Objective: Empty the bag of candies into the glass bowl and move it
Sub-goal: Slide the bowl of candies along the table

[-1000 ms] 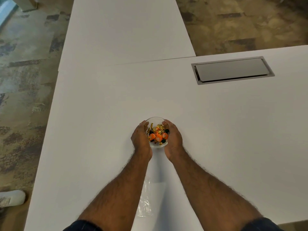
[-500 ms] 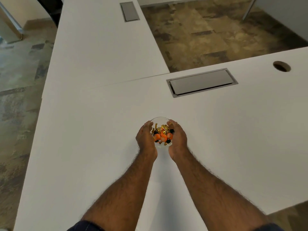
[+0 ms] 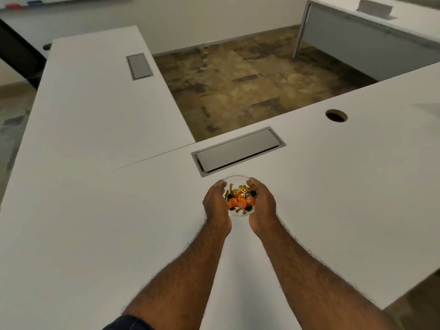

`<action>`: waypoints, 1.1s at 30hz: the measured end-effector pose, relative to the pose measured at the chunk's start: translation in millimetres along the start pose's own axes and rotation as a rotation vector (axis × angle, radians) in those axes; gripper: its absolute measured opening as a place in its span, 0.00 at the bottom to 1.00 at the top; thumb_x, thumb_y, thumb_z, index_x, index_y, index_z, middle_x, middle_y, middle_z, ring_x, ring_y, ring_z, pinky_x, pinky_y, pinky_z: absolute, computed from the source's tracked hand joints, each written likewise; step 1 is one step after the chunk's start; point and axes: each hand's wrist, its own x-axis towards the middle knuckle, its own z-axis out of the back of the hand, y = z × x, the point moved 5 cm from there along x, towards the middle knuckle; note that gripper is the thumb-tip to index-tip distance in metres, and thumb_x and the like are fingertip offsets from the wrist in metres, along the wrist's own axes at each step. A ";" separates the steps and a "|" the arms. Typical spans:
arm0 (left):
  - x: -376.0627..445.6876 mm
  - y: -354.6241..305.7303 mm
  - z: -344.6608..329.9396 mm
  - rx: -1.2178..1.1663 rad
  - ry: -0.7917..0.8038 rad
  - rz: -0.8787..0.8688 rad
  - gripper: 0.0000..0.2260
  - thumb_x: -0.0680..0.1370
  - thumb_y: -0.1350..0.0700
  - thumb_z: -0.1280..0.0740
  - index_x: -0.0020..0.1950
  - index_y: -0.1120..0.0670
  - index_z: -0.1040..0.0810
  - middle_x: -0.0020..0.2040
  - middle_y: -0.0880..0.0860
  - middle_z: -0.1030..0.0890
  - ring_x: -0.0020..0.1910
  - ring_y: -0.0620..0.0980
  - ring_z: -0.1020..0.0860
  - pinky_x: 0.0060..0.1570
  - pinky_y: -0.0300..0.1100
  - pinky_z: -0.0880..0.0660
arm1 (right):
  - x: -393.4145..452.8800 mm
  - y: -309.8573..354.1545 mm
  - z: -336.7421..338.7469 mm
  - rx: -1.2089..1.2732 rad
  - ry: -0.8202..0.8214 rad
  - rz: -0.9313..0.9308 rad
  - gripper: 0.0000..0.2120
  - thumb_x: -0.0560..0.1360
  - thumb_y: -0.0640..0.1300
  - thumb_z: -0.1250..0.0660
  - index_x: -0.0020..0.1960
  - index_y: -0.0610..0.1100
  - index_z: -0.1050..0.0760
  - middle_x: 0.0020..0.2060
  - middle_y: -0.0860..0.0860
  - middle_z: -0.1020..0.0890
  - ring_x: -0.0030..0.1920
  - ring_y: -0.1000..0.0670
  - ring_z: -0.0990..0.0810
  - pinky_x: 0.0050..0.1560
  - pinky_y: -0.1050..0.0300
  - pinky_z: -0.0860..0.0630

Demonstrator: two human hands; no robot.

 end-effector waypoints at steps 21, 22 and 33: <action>63.2 55.9 -115.0 0.360 0.081 -0.012 0.11 0.81 0.53 0.44 0.54 0.49 0.22 0.64 0.54 0.22 0.54 0.49 0.27 0.46 0.43 0.28 | 106.4 35.6 77.7 -0.080 -0.114 0.034 0.10 0.80 0.47 0.38 0.61 0.52 0.27 0.67 0.44 0.24 0.65 0.41 0.25 0.66 0.42 0.26; 65.0 58.2 -117.4 0.364 0.087 -0.009 0.11 0.81 0.53 0.44 0.54 0.50 0.22 0.64 0.53 0.22 0.54 0.49 0.28 0.43 0.41 0.28 | 110.3 34.7 80.5 -0.087 -0.120 0.035 0.10 0.80 0.47 0.38 0.61 0.52 0.27 0.67 0.44 0.25 0.65 0.41 0.25 0.66 0.42 0.26; 79.8 84.9 -117.3 0.399 0.066 -0.021 0.14 0.82 0.54 0.44 0.61 0.53 0.22 0.66 0.54 0.23 0.57 0.50 0.27 0.52 0.44 0.28 | 133.2 15.2 99.6 -0.180 -0.124 0.041 0.11 0.83 0.45 0.43 0.62 0.52 0.26 0.69 0.45 0.26 0.67 0.42 0.26 0.67 0.42 0.26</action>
